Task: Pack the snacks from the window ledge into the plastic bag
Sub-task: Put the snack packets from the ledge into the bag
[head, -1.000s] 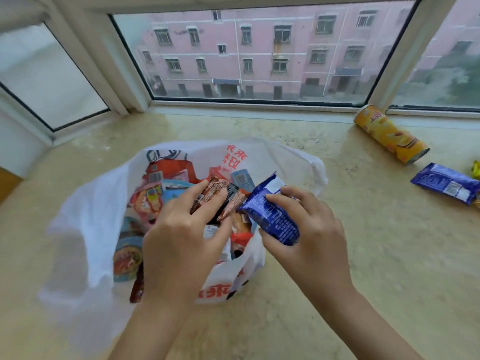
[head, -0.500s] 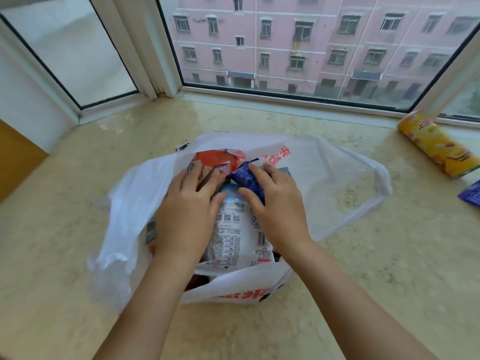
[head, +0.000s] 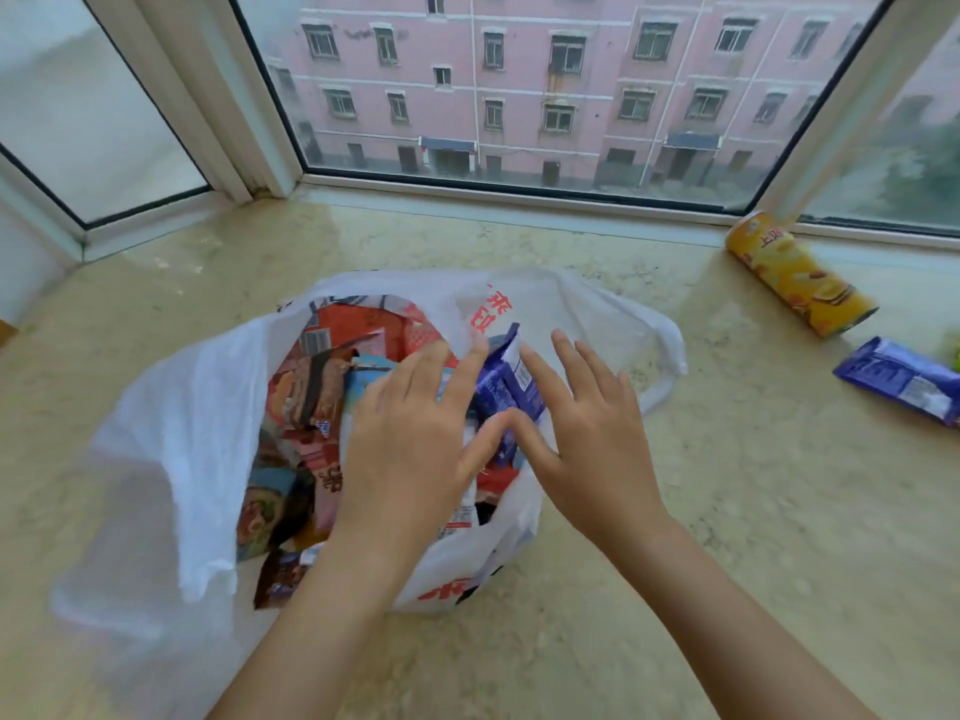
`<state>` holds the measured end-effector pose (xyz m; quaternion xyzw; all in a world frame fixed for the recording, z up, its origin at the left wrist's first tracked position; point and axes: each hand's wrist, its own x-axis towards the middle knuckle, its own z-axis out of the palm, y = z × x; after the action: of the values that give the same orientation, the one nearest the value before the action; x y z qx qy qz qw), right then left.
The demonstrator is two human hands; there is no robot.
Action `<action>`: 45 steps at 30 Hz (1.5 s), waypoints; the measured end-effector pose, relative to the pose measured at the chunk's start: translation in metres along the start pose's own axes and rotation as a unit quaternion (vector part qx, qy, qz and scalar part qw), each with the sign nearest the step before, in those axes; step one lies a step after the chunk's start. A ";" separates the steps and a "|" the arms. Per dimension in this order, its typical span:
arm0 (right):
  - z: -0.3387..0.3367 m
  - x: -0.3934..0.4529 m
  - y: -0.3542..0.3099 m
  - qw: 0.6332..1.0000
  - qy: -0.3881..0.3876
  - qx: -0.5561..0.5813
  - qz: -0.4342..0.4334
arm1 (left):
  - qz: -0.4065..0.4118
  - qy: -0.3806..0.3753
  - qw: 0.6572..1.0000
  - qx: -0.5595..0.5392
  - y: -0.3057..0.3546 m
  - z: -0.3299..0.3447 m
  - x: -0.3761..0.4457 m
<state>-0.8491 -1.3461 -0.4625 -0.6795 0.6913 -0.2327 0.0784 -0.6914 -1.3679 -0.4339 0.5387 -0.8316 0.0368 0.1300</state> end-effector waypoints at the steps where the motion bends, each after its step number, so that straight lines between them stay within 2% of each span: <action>1: -0.006 -0.005 0.011 1.000 0.020 0.000 -0.002 | 0.012 0.009 1.000 -0.003 0.011 0.002 0.003; 7: -0.047 -0.038 0.080 0.995 0.104 0.000 0.014 | 0.075 0.047 0.994 -0.059 0.084 0.017 0.022; 13: -0.079 -0.080 0.167 0.992 0.104 -0.040 0.065 | 0.139 0.063 0.985 -0.078 0.173 0.039 0.035; 23: -0.120 -0.131 0.321 0.974 0.120 -0.114 0.154 | 0.212 -0.005 0.973 -0.090 0.322 0.098 0.074; 31: -0.119 -0.136 0.423 0.965 0.114 -0.146 0.186 | 0.273 -0.055 0.958 -0.073 0.412 0.171 0.123; 34: -0.108 -0.128 0.454 0.962 0.081 -0.161 0.207 | 0.260 -0.071 0.960 -0.074 0.436 0.189 0.140; 40: -0.097 -0.100 0.500 0.948 -0.030 -0.184 0.259 | 0.206 -0.188 0.960 -0.028 0.461 0.237 0.179; 45: -0.101 -0.086 0.510 0.949 -0.049 -0.152 0.271 | 0.152 -0.277 0.945 -0.083 0.462 0.256 0.196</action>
<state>-1.3467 -1.2566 -0.6104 -0.4808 0.8721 -0.0614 0.0677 -1.2308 -1.4001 -0.5939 0.3818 -0.9071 -0.1636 -0.0680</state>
